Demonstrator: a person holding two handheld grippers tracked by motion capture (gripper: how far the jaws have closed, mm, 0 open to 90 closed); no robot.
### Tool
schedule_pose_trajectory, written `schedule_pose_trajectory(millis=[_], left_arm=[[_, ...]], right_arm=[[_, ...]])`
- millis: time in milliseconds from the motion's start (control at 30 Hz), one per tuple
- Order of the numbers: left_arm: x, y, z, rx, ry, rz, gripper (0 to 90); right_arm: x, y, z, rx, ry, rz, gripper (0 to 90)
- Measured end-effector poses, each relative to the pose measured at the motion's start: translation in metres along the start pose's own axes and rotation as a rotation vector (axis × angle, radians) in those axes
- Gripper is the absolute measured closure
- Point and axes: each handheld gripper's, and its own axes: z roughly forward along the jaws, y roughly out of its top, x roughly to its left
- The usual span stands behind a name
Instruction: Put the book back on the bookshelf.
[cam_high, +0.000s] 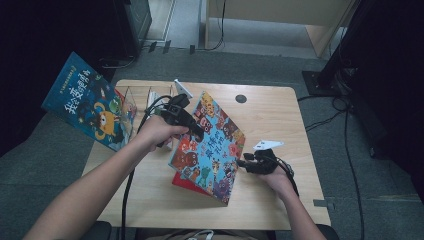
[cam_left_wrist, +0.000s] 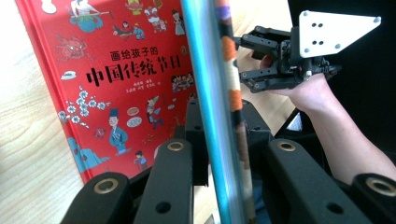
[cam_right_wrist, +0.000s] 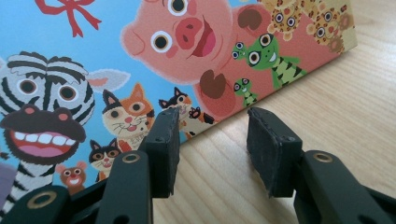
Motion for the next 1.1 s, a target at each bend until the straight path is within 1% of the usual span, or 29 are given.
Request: schedule_pose_trajectory(millis=[100, 133, 167, 200, 267, 300, 333, 367, 400, 467, 500, 533, 567, 600, 667, 733, 767, 800, 833, 933, 1000, 1067, 1100], left_arm=[[-0.003, 0.007, -0.003, 0.026, -0.026, -0.036, 80.0], [-0.005, 0.009, -0.005, 0.029, -0.041, -0.037, 80.1], [-0.008, 0.012, -0.008, 0.035, -0.029, -0.018, 80.2], [-0.012, 0.014, -0.013, 0.030, -0.012, -0.005, 80.5], [-0.016, 0.016, -0.023, 0.036, -0.006, -0.008, 80.4], [-0.017, 0.017, -0.029, 0.038, -0.003, -0.008, 80.4], [-0.018, 0.018, -0.038, 0.022, -0.005, -0.016, 80.4], [-0.018, 0.018, -0.047, 0.012, 0.000, -0.012, 80.5], [-0.018, 0.017, -0.061, -0.010, -0.001, -0.014, 80.6], [-0.019, 0.016, -0.083, -0.033, 0.003, -0.013, 80.5], [-0.018, 0.014, -0.096, -0.051, 0.006, -0.016, 80.1], [-0.016, 0.013, -0.110, -0.058, 0.004, -0.025, 80.2], [-0.013, 0.010, -0.124, -0.074, -0.005, -0.045, 79.7], [-0.009, 0.008, -0.138, -0.081, -0.005, -0.061, 79.6], [-0.001, 0.001, -0.166, -0.111, -0.019, -0.090, 79.9], [0.008, -0.008, -0.193, -0.145, -0.013, -0.105, 80.1], [0.013, -0.014, -0.209, -0.164, -0.005, -0.113, 80.2], [0.017, -0.018, -0.218, -0.187, 0.002, -0.119, 80.0], [0.022, -0.024, -0.231, -0.201, 0.019, -0.130, 80.0], [0.038, -0.040, -0.264, -0.256, 0.054, -0.173, 79.0], [0.047, -0.053, -0.283, -0.288, 0.095, -0.202, 78.3], [0.056, -0.062, -0.296, -0.300, 0.115, -0.220, 77.9], [0.061, -0.067, -0.303, -0.319, 0.125, -0.243, 77.9]], right_arm=[[-0.004, 0.000, -0.004, 0.008, -0.009, 0.009, 55.0], [-0.005, 0.001, -0.005, 0.019, -0.012, 0.004, 54.9], [-0.006, 0.001, -0.007, 0.020, -0.016, 0.000, 54.9], [-0.007, 0.001, -0.009, 0.013, -0.014, -0.002, 54.9], [-0.009, 0.000, -0.012, 0.006, -0.014, -0.003, 54.9], [-0.010, 0.000, -0.013, 0.007, -0.013, -0.005, 54.9], [-0.010, -0.001, -0.013, 0.010, -0.012, -0.008, 54.9], [-0.010, -0.001, -0.014, 0.012, -0.013, -0.007, 54.9], [-0.010, -0.001, -0.014, 0.013, -0.013, -0.007, 54.9], [-0.010, -0.002, -0.014, 0.019, -0.008, -0.016, 55.0], [-0.009, -0.002, -0.013, 0.023, -0.006, -0.020, 55.0], [-0.009, -0.002, -0.013, 0.031, -0.007, -0.027, 55.1], [-0.008, -0.002, -0.011, 0.038, -0.004, -0.038, 55.0], [-0.007, -0.002, -0.010, 0.047, -0.001, -0.040, 55.0], [-0.005, -0.002, -0.009, 0.046, 0.003, -0.056, 55.0], [-0.005, -0.002, -0.008, 0.046, 0.008, -0.060, 55.1], [-0.005, -0.002, -0.008, 0.045, 0.012, -0.060, 55.2], [-0.006, -0.002, -0.008, 0.042, 0.012, -0.059, 55.7], [-0.006, -0.002, -0.008, 0.041, 0.014, -0.058, 55.8], [-0.006, -0.002, -0.008, 0.040, 0.016, -0.060, 55.7], [-0.006, -0.002, -0.008, 0.040, 0.013, -0.063, 55.6], [-0.006, -0.002, -0.008, 0.039, 0.013, -0.063, 55.7], [-0.006, -0.002, -0.007, 0.039, 0.013, -0.063, 55.7]])
